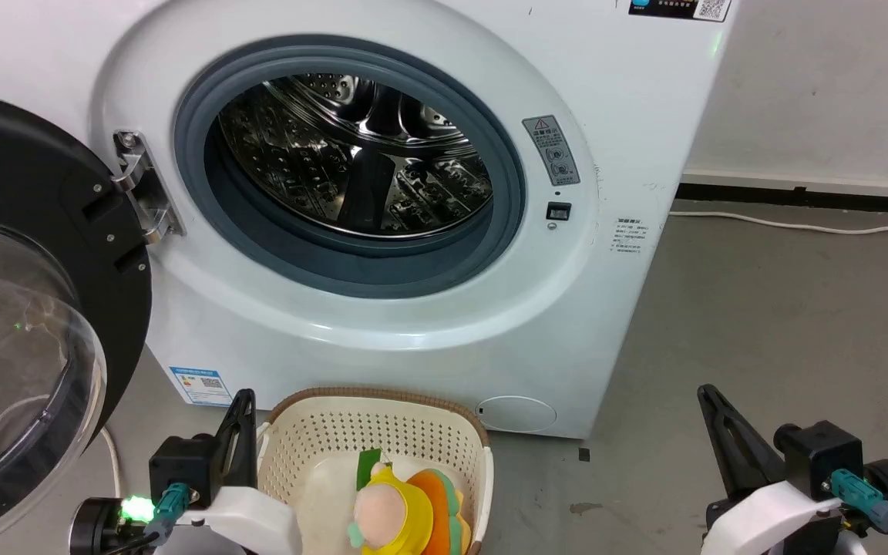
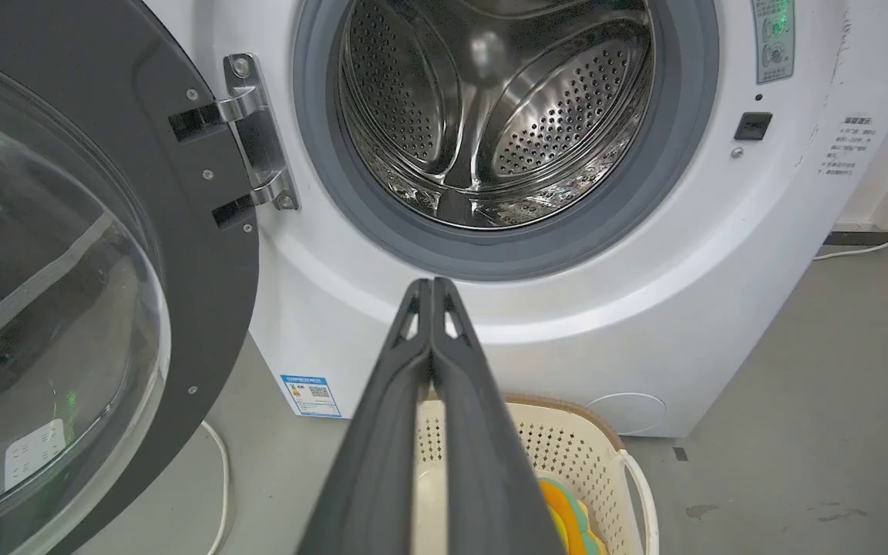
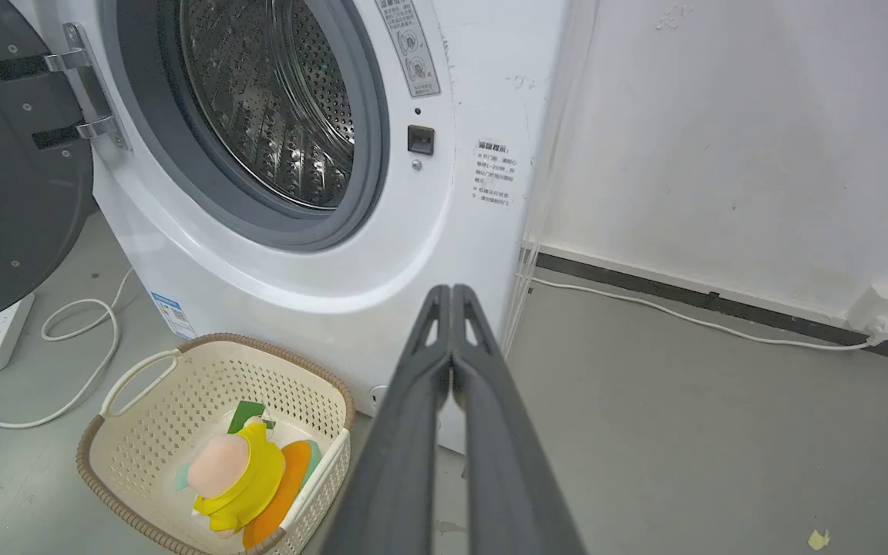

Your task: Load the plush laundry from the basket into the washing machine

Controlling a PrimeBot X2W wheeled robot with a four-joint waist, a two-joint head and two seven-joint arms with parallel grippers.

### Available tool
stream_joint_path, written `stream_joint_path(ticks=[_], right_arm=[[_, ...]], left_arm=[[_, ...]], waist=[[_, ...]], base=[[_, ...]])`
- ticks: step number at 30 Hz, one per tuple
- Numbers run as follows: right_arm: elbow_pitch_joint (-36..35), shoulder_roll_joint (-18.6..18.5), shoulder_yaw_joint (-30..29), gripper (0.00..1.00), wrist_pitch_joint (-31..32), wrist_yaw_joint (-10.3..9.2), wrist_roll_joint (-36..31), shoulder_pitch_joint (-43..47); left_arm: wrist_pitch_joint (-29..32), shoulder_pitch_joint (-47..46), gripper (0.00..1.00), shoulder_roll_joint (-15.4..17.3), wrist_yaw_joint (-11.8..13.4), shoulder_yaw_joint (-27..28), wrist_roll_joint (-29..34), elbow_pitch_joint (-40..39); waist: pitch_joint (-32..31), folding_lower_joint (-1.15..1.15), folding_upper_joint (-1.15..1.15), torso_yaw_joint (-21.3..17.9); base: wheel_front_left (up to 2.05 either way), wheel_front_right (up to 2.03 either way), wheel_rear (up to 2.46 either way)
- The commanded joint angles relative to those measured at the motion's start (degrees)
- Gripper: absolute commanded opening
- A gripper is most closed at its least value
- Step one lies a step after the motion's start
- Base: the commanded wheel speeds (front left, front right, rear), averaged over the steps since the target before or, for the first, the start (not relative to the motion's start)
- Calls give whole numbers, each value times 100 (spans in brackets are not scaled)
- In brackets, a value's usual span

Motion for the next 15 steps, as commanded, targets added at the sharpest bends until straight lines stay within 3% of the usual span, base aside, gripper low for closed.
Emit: stream_joint_path(ticks=[1,6,7,15], right_arm=[[-20,-1,-9,0,8,-4,-42,-67],[-20,-1,-9,0,8,-4,-42,-67],[0,0,1,100,-1,1,5,1],[-12,0,-19,100,-61,1,58,19]], left_arm=[[2,-88,0,1,-31,3,10,-24],[2,-88,0,1,-31,3,10,-24],[-2,2,100,0,2,-1,0,1],[-61,3,100,0,8,-35,-1,11]], waist=[[0,0,0,0],[0,0,0,0],[0,0,0,0],[14,0,0,-7]], base=[[0,0,0],[0,0,0],[0,0,0],[0,0,0]])
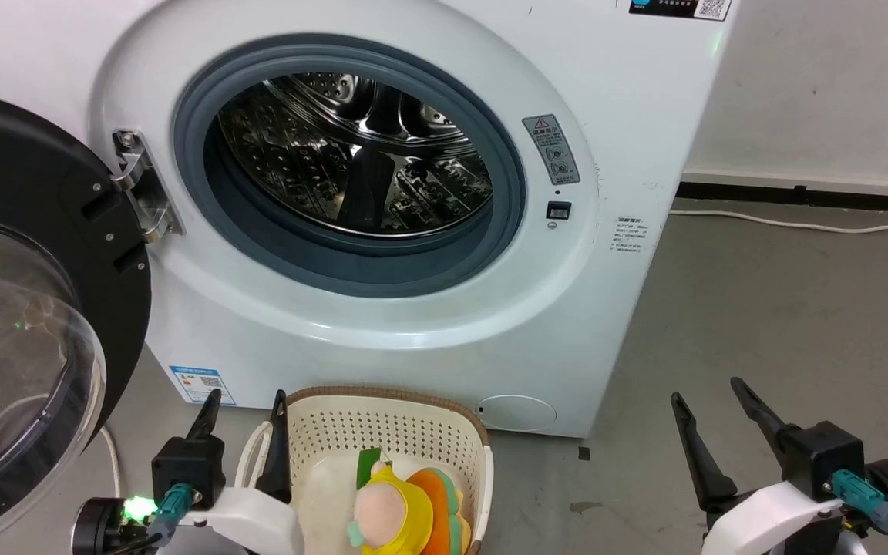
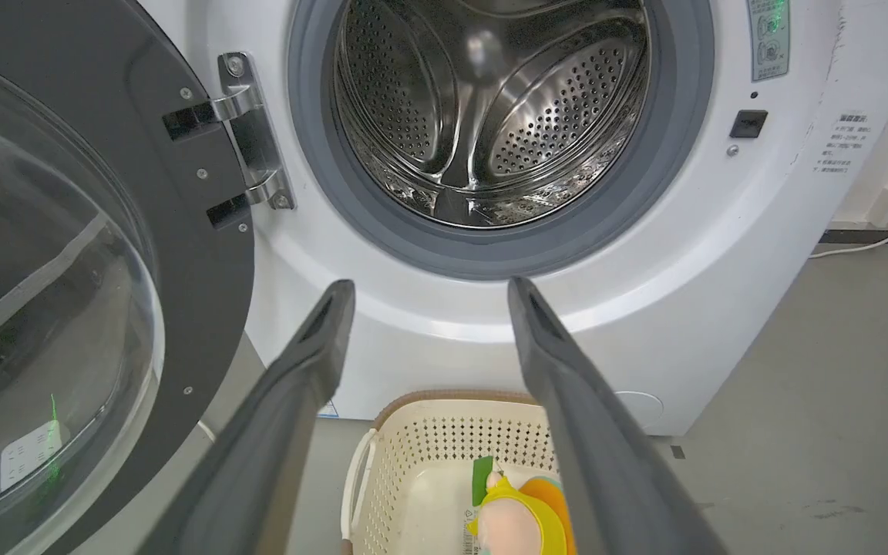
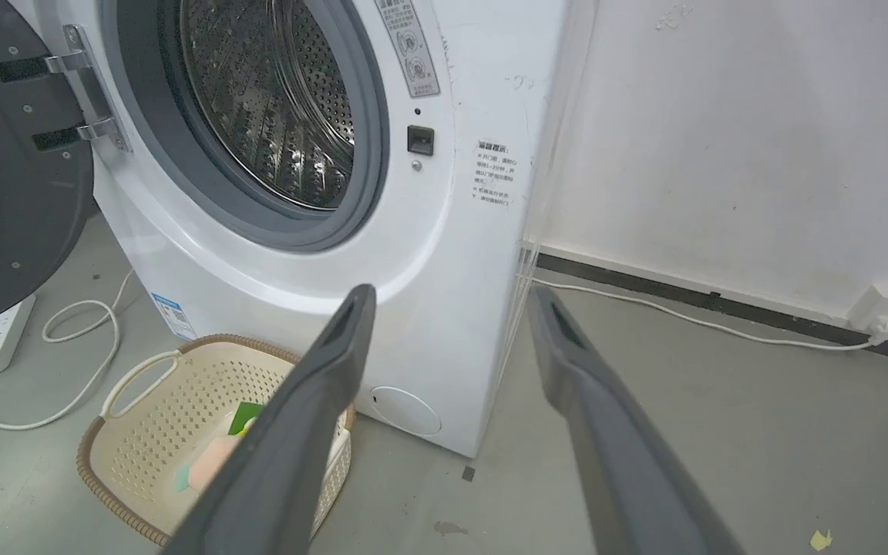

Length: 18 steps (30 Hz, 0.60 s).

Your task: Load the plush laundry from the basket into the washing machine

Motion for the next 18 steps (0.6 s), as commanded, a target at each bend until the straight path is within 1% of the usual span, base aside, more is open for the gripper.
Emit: stream_joint_path(ticks=[1,11,18], right_arm=[[-17,0,-27,100,-56,0,47,17],[-80,0,-76,100,-175,-1,114,-23],[-172,0,-57,100,-282,-1,195,-117]], left_arm=[[-62,-2,100,1,4,-21,-1,11],[-182,-98,100,31,-47,-113,-17,231],[-257,-367,100,137,-125,-214,-23,636]], waist=[[9,0,0,-4],[218,0,0,-88],[612,0,0,-241]], base=[[0,0,0],[0,0,0],[0,0,0]])
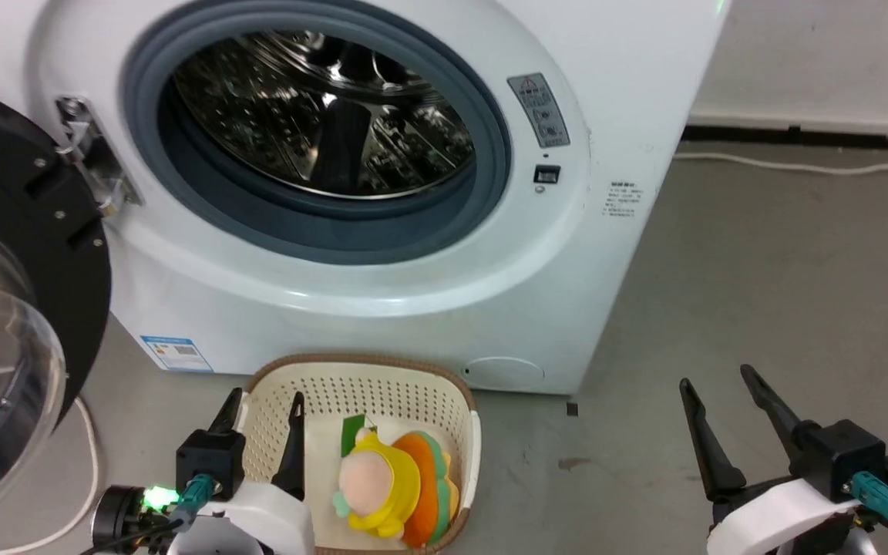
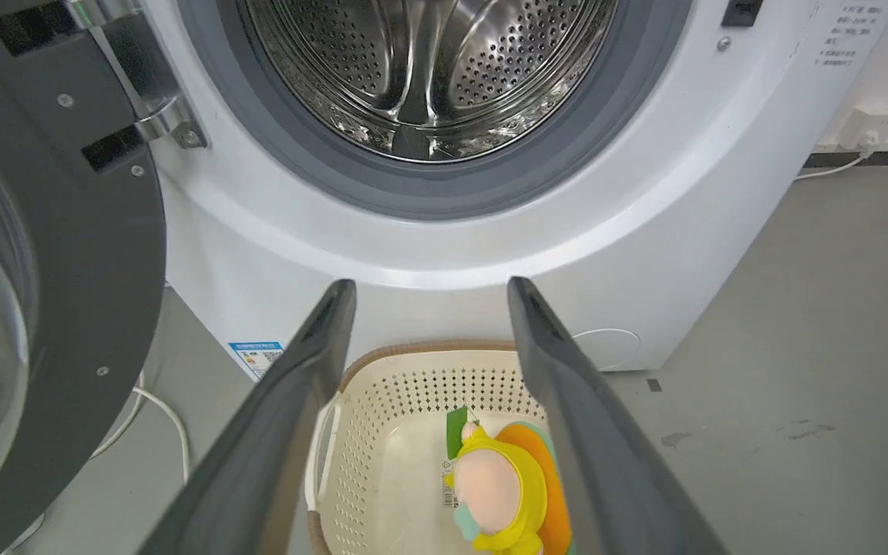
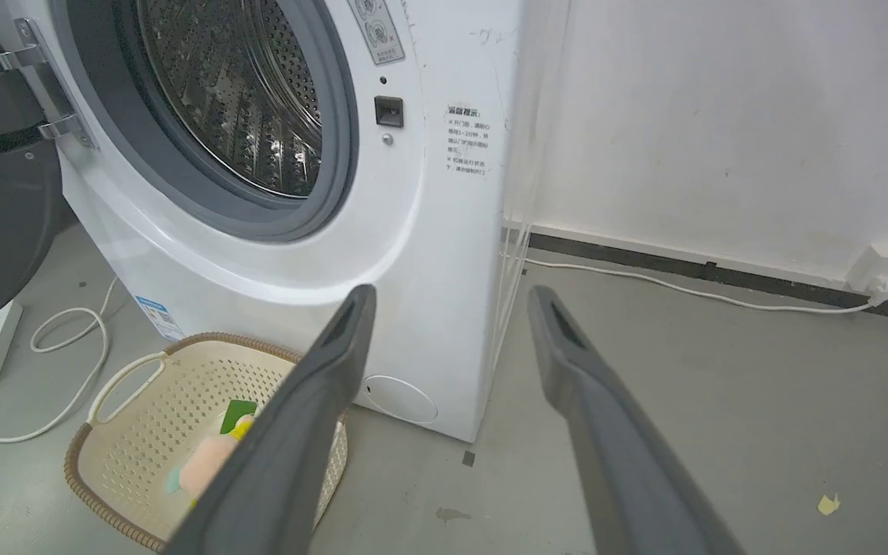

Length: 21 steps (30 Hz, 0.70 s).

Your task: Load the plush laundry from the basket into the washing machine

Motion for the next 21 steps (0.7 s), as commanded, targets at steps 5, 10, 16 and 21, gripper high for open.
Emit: stream_joint_path(ticks=[5,10,16,21], right_arm=[[-66,0,-5,100,-100,-1,142,-158],[-99,0,28,100,-160,-2,241,-226],[-123,0,65,100,-232,-2,379,-291],[-154,-1,103,100,-291,-2,483,-353]], left_arm=[[-52,-301,100,123,-67,-98,-35,347],[-81,-522,100,237,-108,-181,-65,649],[-48,-790,100,369,-150,-310,-133,1083],[79,-1013,100,498,-182,-523,-255,1486]], waist=[[325,0,0,-147],[589,0,0,-266],[876,0,0,-416],[1111,0,0,-548]], base=[[0,0,0],[0,0,0],[0,0,0],[0,0,0]])
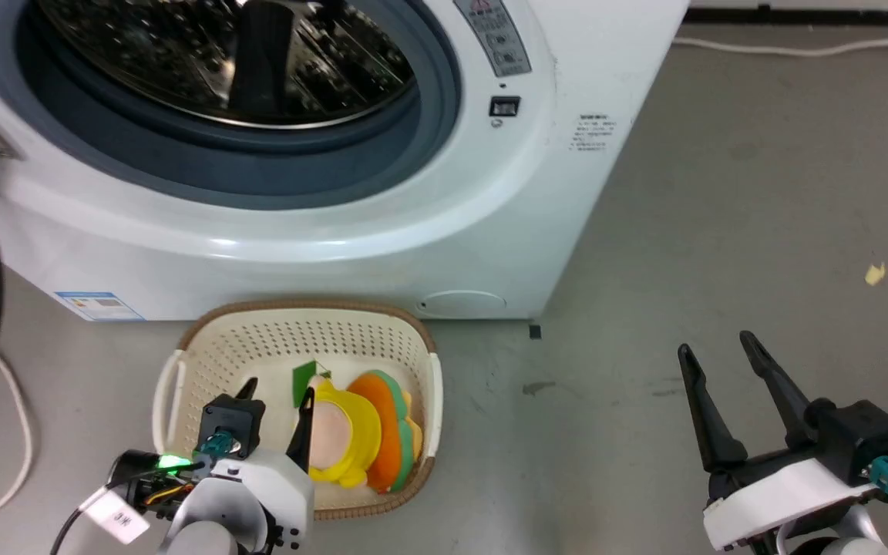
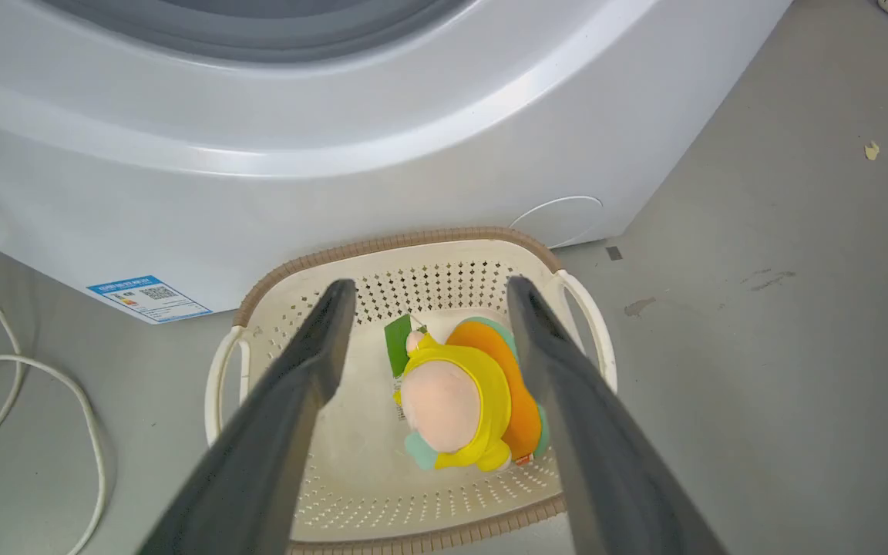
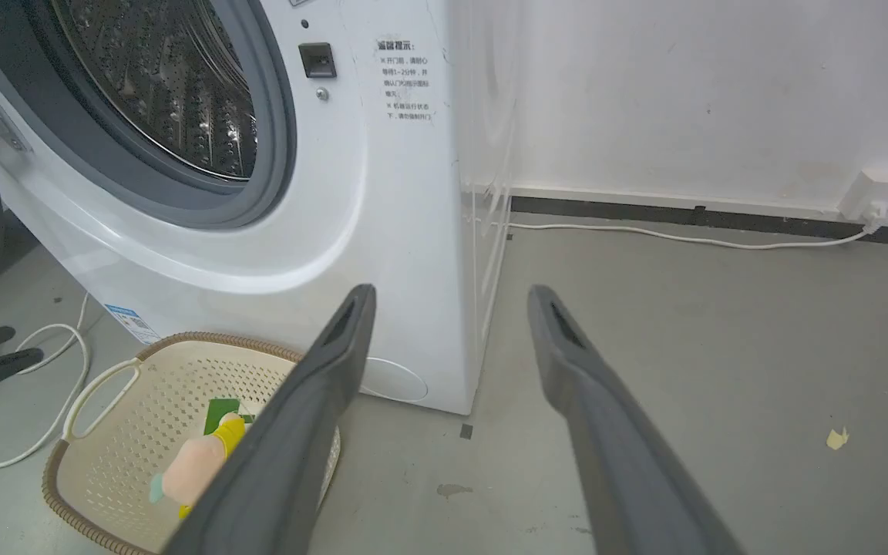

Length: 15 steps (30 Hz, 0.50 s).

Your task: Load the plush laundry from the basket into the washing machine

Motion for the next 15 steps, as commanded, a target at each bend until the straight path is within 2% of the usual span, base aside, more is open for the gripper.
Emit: stream_joint_path(ticks=[1,6,15], right_arm=[[-55,-1,17,100,-66,-2,91,-116],[-84,-1,49,100,-113,-2,184,-166],[-155,-1,162,100,-221,-3,449,-261]], left_arm=[[83,-161,100,70,-39,-112,-77,196],[279,-358,100,211,-64,-346,-261,470],[674,-743,100,678,-121,-708,-668,1035]], waist=[[148,-1,0,-103],[351,-1,0,-213],[834,-1,0,-525]], base=[[0,0,0],[0,0,0],[0,0,0]])
